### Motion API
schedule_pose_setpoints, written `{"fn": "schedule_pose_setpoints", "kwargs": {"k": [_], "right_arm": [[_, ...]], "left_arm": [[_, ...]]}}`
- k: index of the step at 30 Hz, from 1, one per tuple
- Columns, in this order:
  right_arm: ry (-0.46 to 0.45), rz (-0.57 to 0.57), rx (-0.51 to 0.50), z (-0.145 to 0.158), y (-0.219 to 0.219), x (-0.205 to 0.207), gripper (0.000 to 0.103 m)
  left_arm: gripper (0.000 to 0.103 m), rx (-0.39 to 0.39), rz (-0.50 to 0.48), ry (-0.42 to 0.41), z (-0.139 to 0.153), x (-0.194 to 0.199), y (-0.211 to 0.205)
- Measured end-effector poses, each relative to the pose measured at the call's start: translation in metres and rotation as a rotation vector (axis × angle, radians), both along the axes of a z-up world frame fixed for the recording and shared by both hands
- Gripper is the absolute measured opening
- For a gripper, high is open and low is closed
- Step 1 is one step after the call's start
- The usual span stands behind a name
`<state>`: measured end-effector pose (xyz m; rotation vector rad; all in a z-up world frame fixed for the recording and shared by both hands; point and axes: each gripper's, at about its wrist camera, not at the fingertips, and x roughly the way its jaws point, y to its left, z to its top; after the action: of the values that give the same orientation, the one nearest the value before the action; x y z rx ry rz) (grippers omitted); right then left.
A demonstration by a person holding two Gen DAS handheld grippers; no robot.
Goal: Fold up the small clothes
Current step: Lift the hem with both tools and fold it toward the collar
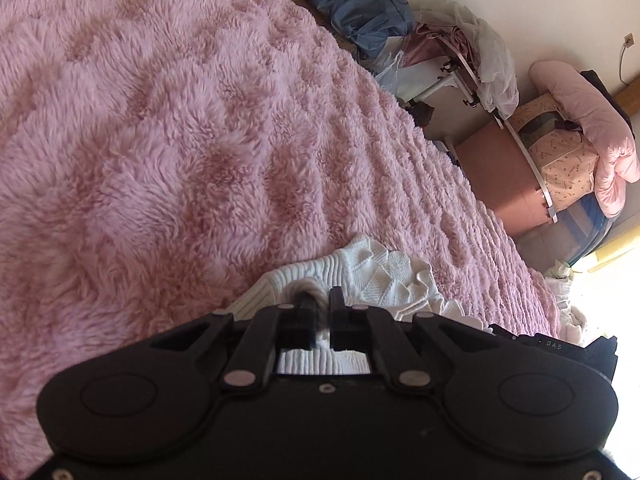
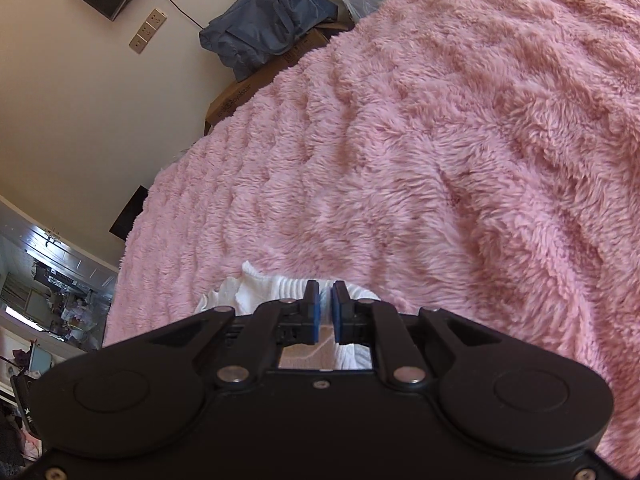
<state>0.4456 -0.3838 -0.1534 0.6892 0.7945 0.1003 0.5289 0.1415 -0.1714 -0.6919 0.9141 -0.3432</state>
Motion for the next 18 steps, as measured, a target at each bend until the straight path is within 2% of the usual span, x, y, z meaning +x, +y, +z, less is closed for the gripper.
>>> {"fn": "schedule_pose_setpoints", "kwargs": {"k": [7, 9, 11, 13, 14, 15, 16, 18], "right_arm": [[0.055, 0.009, -0.041, -0.017, 0.006, 0.021, 0.008], [0.049, 0.004, -0.038, -0.02, 0.005, 0.023, 0.013], [0.047, -0.002, -0.045, -0.019, 0.002, 0.025, 0.017], [0.016, -0.015, -0.051, -0.012, -0.002, 0.021, 0.021], [0.001, -0.024, -0.046, -0.007, -0.005, 0.017, 0.021], [-0.018, -0.024, -0.037, -0.002, -0.007, 0.011, 0.021], [-0.034, -0.014, -0.03, 0.003, -0.009, 0.003, 0.021], [-0.048, 0.022, -0.022, 0.009, -0.009, -0.016, 0.021]], "left_arm": [[0.004, 0.026, 0.034, 0.065, -0.024, 0.017, -0.006], [0.006, 0.012, 0.045, 0.074, -0.025, 0.019, -0.005], [0.006, 0.002, 0.049, 0.075, -0.02, 0.019, -0.003], [0.012, 0.004, 0.046, 0.053, -0.008, 0.016, 0.001], [0.024, 0.036, 0.07, 0.02, 0.002, 0.011, 0.004], [0.028, 0.063, 0.086, -0.011, 0.01, 0.007, 0.008], [0.028, 0.077, 0.09, -0.04, 0.019, 0.002, 0.012], [0.028, 0.047, 0.057, -0.06, 0.031, -0.015, 0.02]]}}
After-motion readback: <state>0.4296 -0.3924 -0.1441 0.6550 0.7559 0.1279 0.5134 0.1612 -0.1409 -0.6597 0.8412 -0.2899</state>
